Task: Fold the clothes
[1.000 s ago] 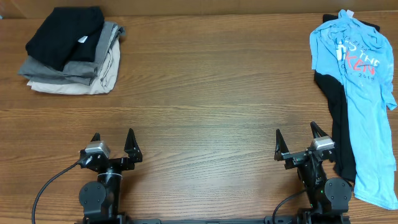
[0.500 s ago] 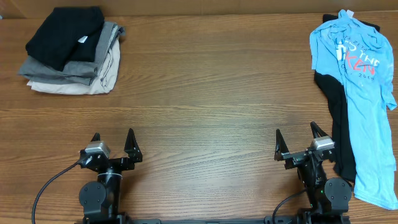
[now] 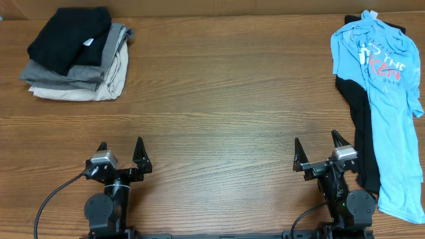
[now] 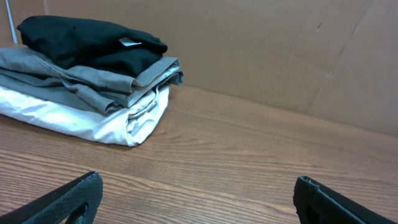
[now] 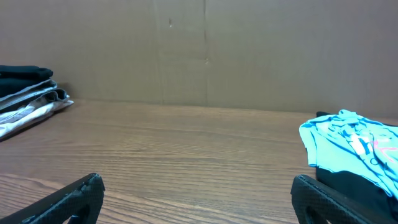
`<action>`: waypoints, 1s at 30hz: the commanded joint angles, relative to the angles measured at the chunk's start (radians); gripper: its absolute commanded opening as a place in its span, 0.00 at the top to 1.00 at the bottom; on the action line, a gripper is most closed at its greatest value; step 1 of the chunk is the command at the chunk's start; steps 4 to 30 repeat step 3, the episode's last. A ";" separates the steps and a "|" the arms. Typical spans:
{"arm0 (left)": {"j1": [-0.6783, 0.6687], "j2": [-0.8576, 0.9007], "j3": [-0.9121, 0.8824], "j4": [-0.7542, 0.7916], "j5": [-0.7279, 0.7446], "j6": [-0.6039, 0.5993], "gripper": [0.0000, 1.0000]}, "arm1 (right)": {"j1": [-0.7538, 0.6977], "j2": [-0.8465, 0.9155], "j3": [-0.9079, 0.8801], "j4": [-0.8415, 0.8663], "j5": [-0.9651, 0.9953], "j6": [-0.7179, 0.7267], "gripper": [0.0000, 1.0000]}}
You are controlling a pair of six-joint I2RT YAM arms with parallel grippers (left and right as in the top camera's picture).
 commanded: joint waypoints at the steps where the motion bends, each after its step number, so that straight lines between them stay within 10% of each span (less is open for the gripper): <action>1: -0.006 -0.011 -0.007 0.001 -0.015 -0.013 0.00 | 0.001 -0.008 -0.011 0.006 0.008 0.000 0.00; 30: -0.006 -0.011 -0.007 0.001 -0.015 -0.013 0.00 | 0.001 -0.008 -0.011 0.006 0.007 0.000 0.00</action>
